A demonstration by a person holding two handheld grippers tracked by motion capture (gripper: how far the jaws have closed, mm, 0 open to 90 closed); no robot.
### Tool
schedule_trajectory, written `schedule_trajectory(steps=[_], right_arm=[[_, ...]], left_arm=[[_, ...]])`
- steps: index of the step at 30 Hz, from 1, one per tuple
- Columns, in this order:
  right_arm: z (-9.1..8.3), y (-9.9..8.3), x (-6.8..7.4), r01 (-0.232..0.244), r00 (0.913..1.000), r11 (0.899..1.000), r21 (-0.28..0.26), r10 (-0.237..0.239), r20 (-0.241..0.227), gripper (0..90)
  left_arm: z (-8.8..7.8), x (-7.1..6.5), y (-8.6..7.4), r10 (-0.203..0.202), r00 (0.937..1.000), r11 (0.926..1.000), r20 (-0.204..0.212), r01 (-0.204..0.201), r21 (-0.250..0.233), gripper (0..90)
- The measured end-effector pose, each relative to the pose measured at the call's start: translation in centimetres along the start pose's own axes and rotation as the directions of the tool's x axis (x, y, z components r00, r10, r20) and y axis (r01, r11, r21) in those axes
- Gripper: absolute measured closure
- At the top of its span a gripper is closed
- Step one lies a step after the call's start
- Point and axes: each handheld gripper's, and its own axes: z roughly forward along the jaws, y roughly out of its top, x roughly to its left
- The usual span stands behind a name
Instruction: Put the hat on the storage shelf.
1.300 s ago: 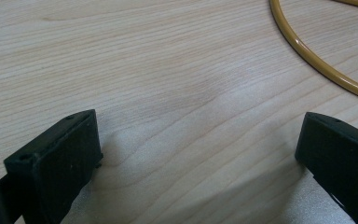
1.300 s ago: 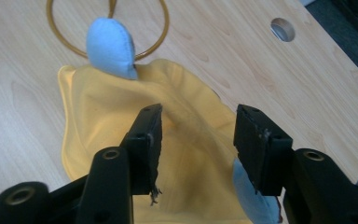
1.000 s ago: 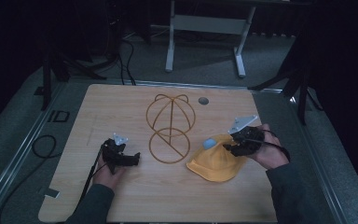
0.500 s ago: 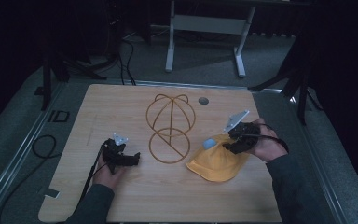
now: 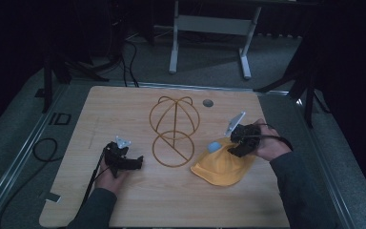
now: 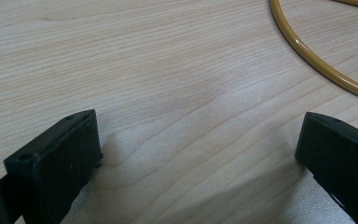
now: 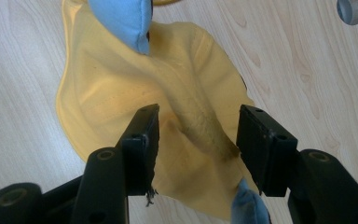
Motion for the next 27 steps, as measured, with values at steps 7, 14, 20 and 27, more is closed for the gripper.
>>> schedule_trajectory(steps=[7, 14, 20, 27], right_arm=[[0.4, 0.8, -0.1, 0.055, 0.9982, 0.997, 0.058, -0.053, -0.026, 54.5], [0.5, 1.3, -0.5, 0.079, 0.9952, 0.992, 0.102, -0.073, -0.065, 76.1], [0.1, 1.4, -0.7, 0.081, 0.9950, 0.988, 0.132, -0.072, -0.070, 83.2], [-0.6, 1.0, -1.6, 0.016, 0.9994, 0.990, 0.139, -0.011, -0.033, 83.9]], left_arm=[[0.0, 0.0, 0.0, -0.001, 1.0000, 1.0000, 0.001, 0.001, 0.000, 0.1], [0.0, 0.0, 0.0, 0.000, 1.0000, 1.0000, 0.000, 0.000, -0.002, 0.1], [0.0, 0.0, 0.0, 0.001, 1.0000, 1.0000, 0.000, -0.001, -0.001, 0.1], [0.0, 0.0, 0.0, 0.001, 1.0000, 1.0000, -0.001, -0.001, -0.002, 0.1]])
